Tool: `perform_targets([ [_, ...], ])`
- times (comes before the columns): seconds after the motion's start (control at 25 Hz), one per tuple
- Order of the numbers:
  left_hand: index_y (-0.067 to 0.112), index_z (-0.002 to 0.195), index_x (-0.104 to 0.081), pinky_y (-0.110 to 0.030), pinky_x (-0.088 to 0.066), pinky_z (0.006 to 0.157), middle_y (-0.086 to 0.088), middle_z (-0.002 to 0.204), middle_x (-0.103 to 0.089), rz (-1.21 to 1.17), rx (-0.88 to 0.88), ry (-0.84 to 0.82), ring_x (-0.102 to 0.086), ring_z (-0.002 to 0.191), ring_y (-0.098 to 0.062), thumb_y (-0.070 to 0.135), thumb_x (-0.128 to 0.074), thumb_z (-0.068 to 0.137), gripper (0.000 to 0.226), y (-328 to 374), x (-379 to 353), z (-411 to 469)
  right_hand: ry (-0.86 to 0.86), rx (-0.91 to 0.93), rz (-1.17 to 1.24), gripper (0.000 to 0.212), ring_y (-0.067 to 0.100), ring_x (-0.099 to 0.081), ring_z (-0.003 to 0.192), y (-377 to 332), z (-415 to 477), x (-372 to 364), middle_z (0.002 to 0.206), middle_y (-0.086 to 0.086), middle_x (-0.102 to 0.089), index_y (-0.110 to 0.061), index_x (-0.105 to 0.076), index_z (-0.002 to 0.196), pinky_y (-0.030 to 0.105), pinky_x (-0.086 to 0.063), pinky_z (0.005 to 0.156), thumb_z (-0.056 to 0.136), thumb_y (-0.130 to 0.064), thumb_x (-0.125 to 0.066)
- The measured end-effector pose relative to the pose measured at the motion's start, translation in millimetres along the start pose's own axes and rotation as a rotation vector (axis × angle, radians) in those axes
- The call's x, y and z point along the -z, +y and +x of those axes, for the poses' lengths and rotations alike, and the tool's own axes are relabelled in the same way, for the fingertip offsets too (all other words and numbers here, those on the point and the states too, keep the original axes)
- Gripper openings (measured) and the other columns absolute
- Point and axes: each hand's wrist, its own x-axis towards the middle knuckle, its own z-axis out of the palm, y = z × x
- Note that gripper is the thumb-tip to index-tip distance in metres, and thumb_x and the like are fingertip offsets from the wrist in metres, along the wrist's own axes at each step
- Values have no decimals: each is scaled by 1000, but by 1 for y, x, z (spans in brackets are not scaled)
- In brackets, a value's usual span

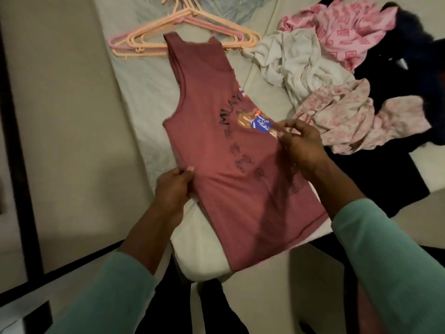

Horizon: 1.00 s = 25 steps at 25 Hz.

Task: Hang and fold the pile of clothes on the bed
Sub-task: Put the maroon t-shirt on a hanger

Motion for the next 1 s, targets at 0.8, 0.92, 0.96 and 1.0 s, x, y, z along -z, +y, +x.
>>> perform_targets([
  [0.8, 9, 103, -71, -25, -62, 68, -4, 90, -73, -43, -558, -415, -69, 76, -11, 13, -66, 98, 8, 348, 29, -325, -276, 193, 666, 20, 16, -70, 71, -350, -262, 123, 80, 7, -74, -10, -71, 99, 23, -59, 59, 93, 8, -64],
  [0.92, 8, 114, -71, -24, -61, 67, -4, 93, -75, 13, -647, -388, -71, 78, -12, -3, -60, 96, 24, 357, 38, -339, -420, 182, 590, 40, 20, -74, 73, -356, -280, 125, 103, 17, -73, -11, -64, 125, 26, -60, 59, 96, 15, -52],
  [0.96, 8, 119, -69, -25, -61, 69, -4, 95, -75, 21, -666, -386, -72, 81, -12, -6, -58, 94, 31, 361, 41, -342, -456, 166, 552, 44, 21, -73, 75, -355, -281, 124, 109, 20, -72, -12, -62, 130, 28, -61, 60, 96, 14, -49],
  [1.0, 9, 124, -68, -27, -60, 75, -5, 100, -75, 30, -687, -382, -71, 87, -14, -8, -56, 92, 38, 366, 44, -344, -481, 146, 529, 46, 22, -72, 76, -354, -283, 122, 112, 21, -71, -14, -61, 132, 29, -62, 61, 96, 13, -49],
])
